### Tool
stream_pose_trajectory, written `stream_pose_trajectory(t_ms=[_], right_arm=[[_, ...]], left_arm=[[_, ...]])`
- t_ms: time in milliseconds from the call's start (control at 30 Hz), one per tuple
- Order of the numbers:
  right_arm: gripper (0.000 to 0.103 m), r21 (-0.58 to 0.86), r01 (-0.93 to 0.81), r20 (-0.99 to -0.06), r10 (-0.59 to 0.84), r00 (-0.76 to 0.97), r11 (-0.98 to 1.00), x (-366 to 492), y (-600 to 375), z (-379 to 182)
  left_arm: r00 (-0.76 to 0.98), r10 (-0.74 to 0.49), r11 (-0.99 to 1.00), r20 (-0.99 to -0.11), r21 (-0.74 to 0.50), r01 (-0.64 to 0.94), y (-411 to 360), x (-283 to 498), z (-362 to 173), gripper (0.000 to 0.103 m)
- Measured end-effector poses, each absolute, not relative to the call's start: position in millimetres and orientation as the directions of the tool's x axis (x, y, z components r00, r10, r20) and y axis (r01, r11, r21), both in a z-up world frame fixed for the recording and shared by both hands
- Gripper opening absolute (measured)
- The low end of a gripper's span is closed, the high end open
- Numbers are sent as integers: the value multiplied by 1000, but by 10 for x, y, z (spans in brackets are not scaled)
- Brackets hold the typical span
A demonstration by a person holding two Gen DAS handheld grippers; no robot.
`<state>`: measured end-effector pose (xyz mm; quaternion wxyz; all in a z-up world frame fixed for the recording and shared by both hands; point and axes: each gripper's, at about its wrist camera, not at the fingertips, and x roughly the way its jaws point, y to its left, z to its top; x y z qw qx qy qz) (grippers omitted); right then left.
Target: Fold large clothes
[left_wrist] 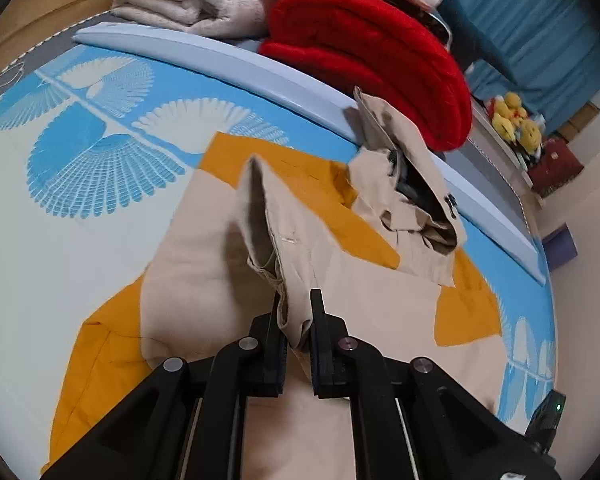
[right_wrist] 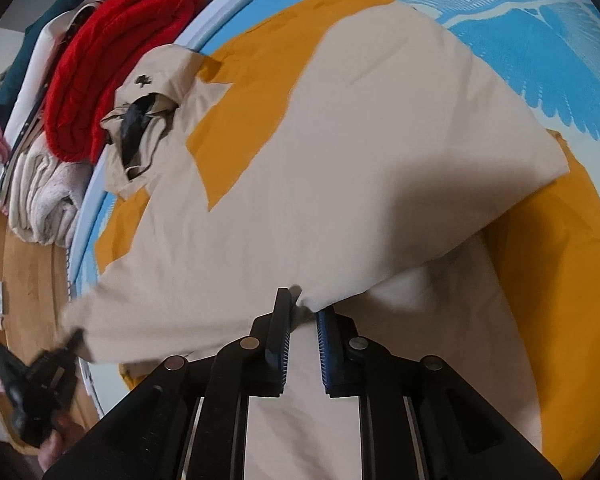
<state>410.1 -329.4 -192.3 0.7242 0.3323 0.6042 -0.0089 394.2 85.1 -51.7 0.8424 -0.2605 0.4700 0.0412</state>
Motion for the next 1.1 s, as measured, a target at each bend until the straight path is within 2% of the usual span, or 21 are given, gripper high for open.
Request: stream_pose_trajectory(t_ms=[67,133,200,300,433,567,600,700,800,933,1033,1100], right_arm=[[23,467,419,-883,382,272,779,4095,-3298,-1912],[25,461,436,-886,376,271,773,4084,-3328,-1918],[27,466,465,-885,385,264,753,4059,-3388,-1947],[27,409,511,-912,324,251,756,4037,-3493,-1958],[27,314,608,-949,225,220,730,3956,-3736,-1985],[27,217,646,-965,59,257,732,3862,-3829,-1755],[27,202,638,-956,9,292,743,3851,-3802,-1629],[27,177,574,-916,-80,394,799,3891,-3667,-1346],[29,223,446,-887,-9,461,867,4067,-3519,-1271],[31,313,362,-921,187,342,878,4260,-3515,-1661],[31,240,403,-961,158,226,883,4236,-3577,-1921],[31,227,431,-967,149,207,873,4228,-3620,-1948]], left_arm=[[514,-167,842,-842,-393,-370,955,3954,-680,8],[464,-167,814,-870,-387,-433,1069,3959,-855,8],[396,-171,789,-902,-366,-493,1178,3970,-1023,16],[370,-171,759,-913,-361,-541,1261,3941,-1102,19],[418,12,797,-908,-244,-553,1271,3864,-821,19],[470,100,792,-877,-215,-571,1347,3807,-656,19],[478,99,797,-873,-217,-563,1346,3810,-636,19],[463,-28,816,-886,-287,-501,1259,3925,-757,19],[368,-116,808,-923,-303,-505,1212,3976,-1056,19],[253,-119,784,-960,-248,-569,1295,3972,-1391,18],[265,-106,792,-958,-242,-561,1284,3948,-1300,18],[317,-93,824,-944,-251,-508,1212,3963,-1137,19]])
